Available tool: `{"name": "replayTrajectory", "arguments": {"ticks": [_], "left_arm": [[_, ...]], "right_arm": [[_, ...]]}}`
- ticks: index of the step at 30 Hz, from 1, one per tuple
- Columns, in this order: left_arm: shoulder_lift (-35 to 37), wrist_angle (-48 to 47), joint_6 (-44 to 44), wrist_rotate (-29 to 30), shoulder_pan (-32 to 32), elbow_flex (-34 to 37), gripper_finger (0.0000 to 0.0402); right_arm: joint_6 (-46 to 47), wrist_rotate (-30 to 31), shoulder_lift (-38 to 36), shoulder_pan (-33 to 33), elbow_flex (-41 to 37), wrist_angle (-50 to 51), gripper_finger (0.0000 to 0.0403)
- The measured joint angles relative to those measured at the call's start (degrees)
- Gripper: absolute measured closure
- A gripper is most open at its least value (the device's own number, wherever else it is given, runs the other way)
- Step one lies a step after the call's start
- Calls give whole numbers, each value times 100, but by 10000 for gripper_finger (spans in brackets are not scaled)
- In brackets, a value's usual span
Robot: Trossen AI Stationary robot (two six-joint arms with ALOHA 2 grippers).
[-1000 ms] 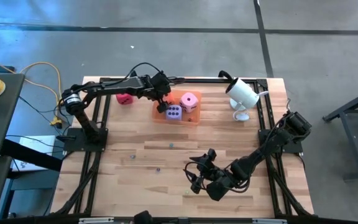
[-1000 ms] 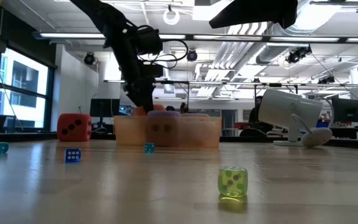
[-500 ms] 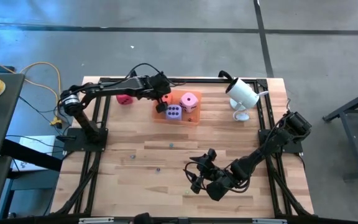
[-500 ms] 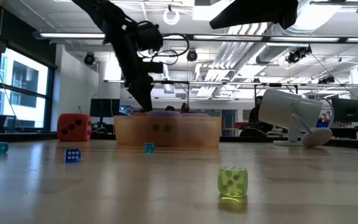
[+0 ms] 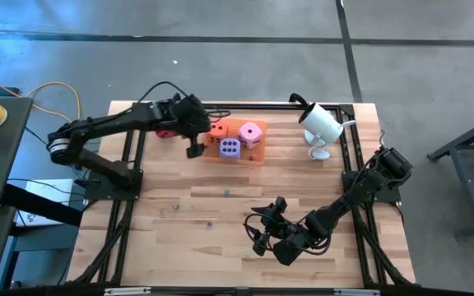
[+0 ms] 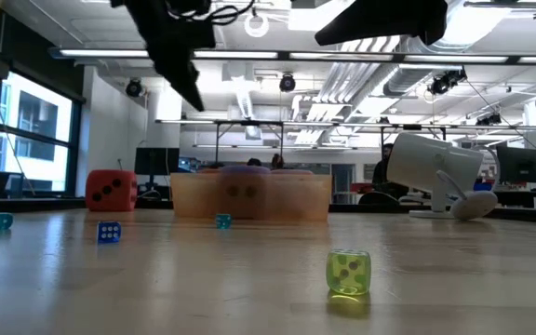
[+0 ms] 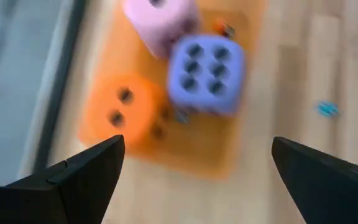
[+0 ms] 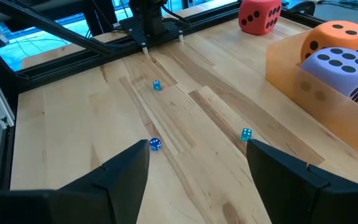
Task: Pick & Place Dice
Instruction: Put the small blue die into the orange bin
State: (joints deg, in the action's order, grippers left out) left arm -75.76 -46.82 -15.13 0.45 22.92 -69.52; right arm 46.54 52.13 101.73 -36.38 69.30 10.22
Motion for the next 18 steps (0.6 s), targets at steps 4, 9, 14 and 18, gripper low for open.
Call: {"name": "replayTrajectory", "arguments": {"ticks": [4,9,14,18], "left_arm": [[181,-1074,470,-325,22,0,5],[188,-2226,903,-487,22,59,4],[188,-2521,1084,-542,26,278,4],[188,-2426,1089,-831,24,592,4]], "right_arm": [[142,-23,0,0,0,7,145],[169,-23,0,0,0,15,145],[169,-23,0,0,0,19,145],[169,-23,0,0,0,71,145]]}}
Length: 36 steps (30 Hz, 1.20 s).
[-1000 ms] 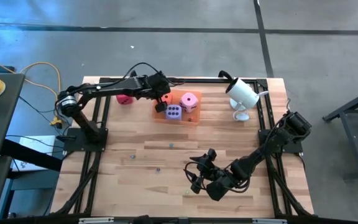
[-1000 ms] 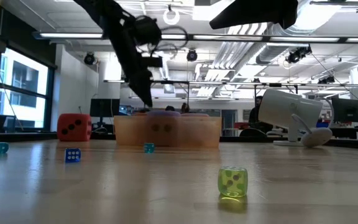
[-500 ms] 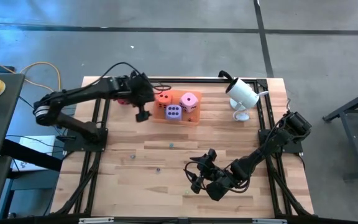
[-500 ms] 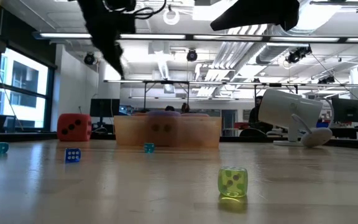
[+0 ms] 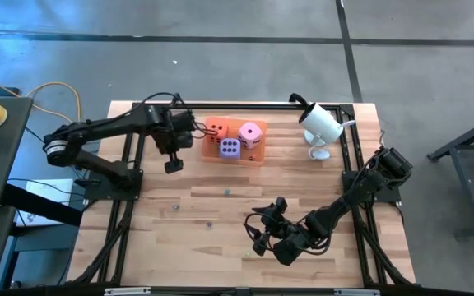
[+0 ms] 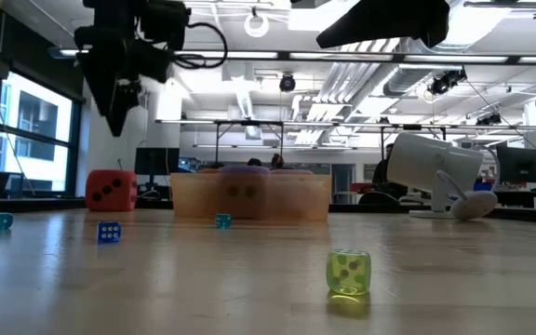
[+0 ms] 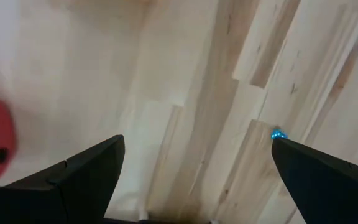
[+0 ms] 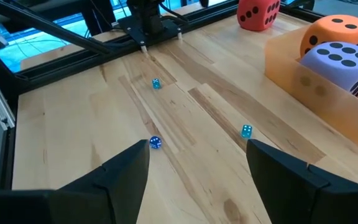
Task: Pick & Place Dice
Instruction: Put the small blue die into the orange bin
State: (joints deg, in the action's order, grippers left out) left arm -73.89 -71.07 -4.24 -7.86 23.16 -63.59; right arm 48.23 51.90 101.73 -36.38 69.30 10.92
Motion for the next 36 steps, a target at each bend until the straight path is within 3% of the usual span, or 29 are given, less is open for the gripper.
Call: {"name": "replayTrajectory", "arguments": {"ticks": [9,19,27,32,36], "left_arm": [[-2,235,298,-87,-21,767,4],[-2,253,750,-128,-20,789,4],[-2,252,535,-395,-117,791,4],[-2,250,549,-163,-345,791,4],[26,175,849,151,-917,791,4]], "right_arm": [[3,0,0,0,0,117,145],[571,-4,265,-63,-5,207,145],[261,61,551,-22,2,-271,145],[251,-1,551,-27,2,-302,145],[251,0,551,-22,2,-289,145]]}}
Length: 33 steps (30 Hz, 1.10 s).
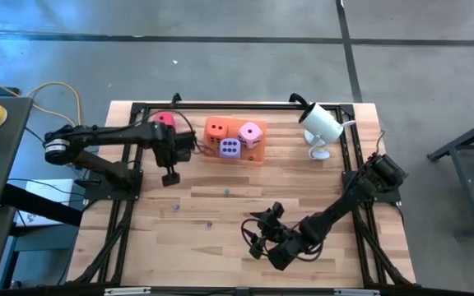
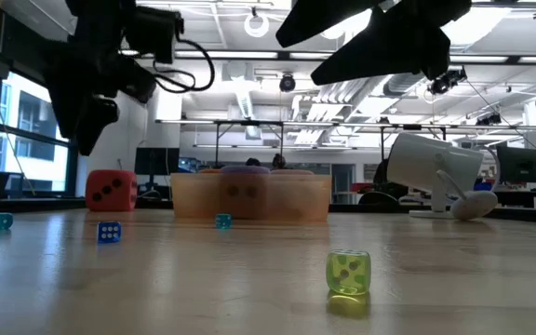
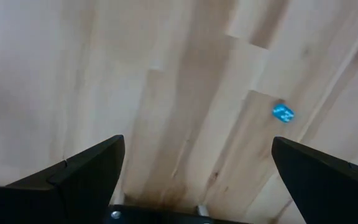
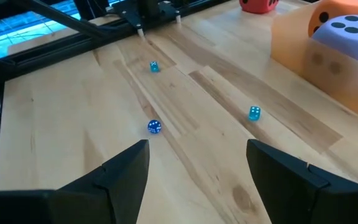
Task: Pick & Place Dice
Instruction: Put the small blue die into the orange bin
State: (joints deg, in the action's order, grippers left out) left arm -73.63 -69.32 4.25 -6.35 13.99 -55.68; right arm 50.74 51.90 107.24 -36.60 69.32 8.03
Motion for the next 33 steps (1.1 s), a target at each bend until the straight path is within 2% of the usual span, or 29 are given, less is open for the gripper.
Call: {"name": "replayTrajectory", "arguments": {"ticks": [7,10,15,19,28,33], "left_arm": [[89,63,881,72,-1386,0,4],[82,135,974,68,-1889,0,4],[68,822,1304,47,-2611,2,4],[68,1355,1343,158,-2987,2,4],[68,1416,1292,217,-3389,2,4],[68,1794,1790,215,-3555,2,4]], "right_arm": [[0,0,0,0,0,26,145],[0,0,1,0,0,29,145],[0,0,0,2,0,29,145],[0,-1,0,2,0,29,145],[0,-108,0,99,0,31,145],[0,-174,0,114,0,33,145]]}}
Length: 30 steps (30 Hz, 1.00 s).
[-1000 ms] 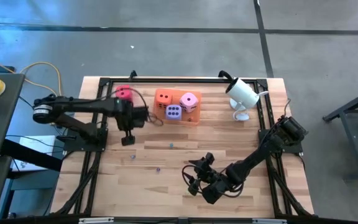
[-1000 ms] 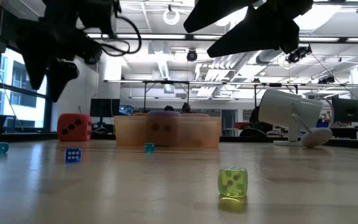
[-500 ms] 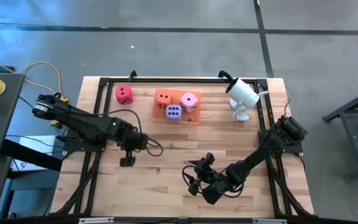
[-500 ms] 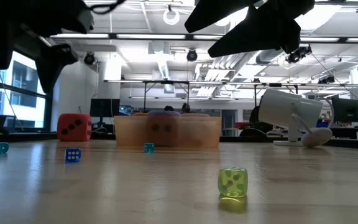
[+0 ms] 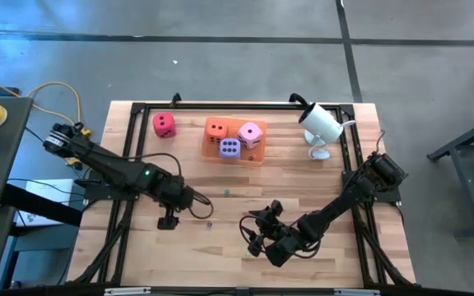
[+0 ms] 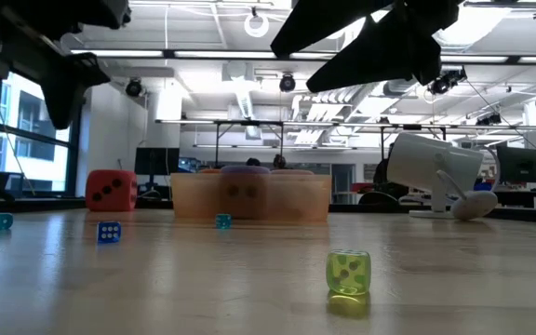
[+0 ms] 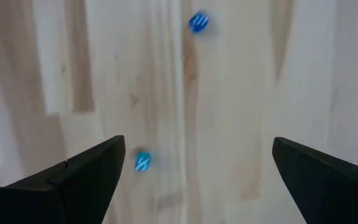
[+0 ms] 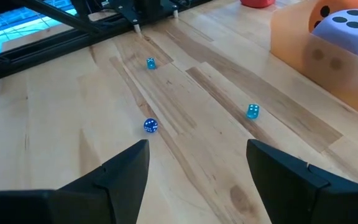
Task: Pick & Place Dice
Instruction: Put the small blue die into the orange bin
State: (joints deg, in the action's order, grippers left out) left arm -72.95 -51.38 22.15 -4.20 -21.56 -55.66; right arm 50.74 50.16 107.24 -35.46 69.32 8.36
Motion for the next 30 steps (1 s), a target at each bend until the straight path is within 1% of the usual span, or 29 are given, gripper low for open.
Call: {"name": "replayTrajectory", "arguments": {"ticks": [4,9,14,18,21,24,30], "left_arm": [[0,252,-227,107,-105,0,4],[-2,178,-577,182,-269,8,4],[-2,82,-863,458,-502,217,4],[-4,78,-823,912,-627,442,4],[-4,82,-580,1176,-695,566,4],[-4,86,-307,1218,-764,693,4],[-4,139,-117,1243,-876,907,4]], "right_arm": [[0,-6,0,-2,0,0,145],[0,-20,0,-2,0,0,145],[0,-93,0,-2,0,0,145],[0,-97,0,-2,0,0,145],[0,-97,0,-2,0,0,145],[0,-95,0,0,0,0,145],[0,-93,0,0,0,0,145]]}}
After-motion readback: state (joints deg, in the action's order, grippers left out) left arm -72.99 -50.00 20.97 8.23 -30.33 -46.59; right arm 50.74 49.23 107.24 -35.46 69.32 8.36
